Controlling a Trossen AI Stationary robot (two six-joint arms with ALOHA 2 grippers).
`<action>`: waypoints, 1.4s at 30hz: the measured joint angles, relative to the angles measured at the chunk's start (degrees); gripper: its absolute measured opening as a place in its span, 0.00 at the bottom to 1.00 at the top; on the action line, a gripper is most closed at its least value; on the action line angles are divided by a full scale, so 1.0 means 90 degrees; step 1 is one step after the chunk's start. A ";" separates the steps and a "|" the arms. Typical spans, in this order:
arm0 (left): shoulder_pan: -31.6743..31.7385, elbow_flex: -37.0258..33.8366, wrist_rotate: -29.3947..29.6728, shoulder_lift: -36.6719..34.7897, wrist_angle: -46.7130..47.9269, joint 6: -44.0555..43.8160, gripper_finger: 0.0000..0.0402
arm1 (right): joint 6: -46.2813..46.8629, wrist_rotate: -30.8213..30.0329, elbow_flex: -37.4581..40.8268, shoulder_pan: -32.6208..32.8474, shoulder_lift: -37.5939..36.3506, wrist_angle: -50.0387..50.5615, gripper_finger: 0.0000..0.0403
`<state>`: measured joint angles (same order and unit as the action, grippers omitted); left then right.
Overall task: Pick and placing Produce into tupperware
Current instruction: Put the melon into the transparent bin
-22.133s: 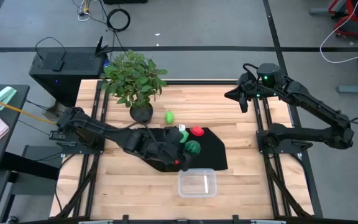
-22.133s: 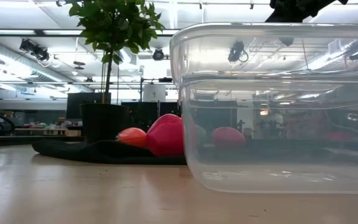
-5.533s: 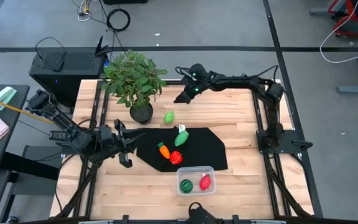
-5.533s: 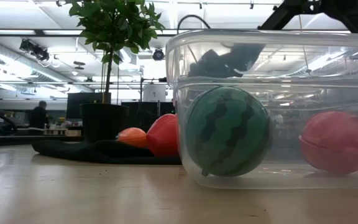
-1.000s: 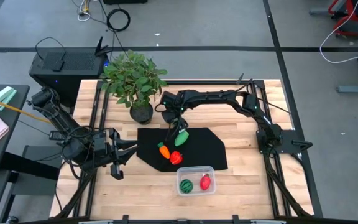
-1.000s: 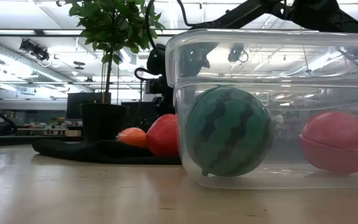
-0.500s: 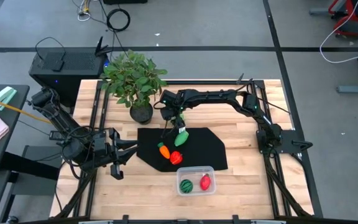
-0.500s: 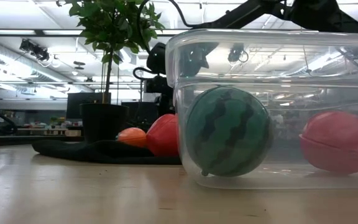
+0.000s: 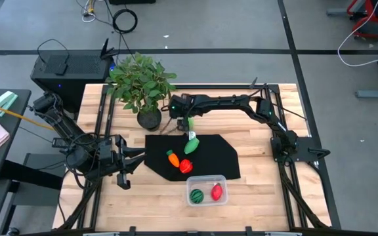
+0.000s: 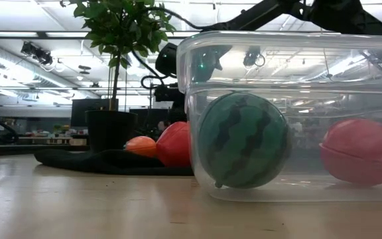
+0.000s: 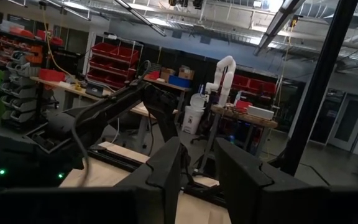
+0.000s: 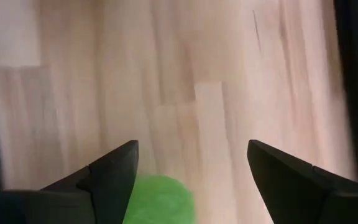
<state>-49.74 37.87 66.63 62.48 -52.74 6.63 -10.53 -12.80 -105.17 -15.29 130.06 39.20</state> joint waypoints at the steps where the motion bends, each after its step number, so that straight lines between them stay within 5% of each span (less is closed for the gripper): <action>1: 0.0000 -0.0001 0.0000 0.0000 0.0002 0.0000 0.27 | 0.0457 0.0009 -0.0016 0.0003 0.0000 0.0133 0.76; 10: 0.0000 0.0000 0.0000 0.0000 0.0016 -0.0007 0.27 | 0.3357 0.0214 -0.0024 0.0007 -0.0007 0.0372 0.76; 30: -0.0001 -0.0001 0.0000 0.0002 0.0380 -0.0568 0.27 | 0.5062 0.0648 -0.0024 -0.0166 -0.0010 0.0938 0.73; 42: -0.0001 -0.0002 0.0000 0.0002 0.0378 -0.0554 0.27 | 0.5157 0.0595 -0.0024 -0.0143 -0.0010 0.1288 0.72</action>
<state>-49.74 37.85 66.63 62.50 -49.34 1.65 35.88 -7.44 -105.38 -16.58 129.97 50.80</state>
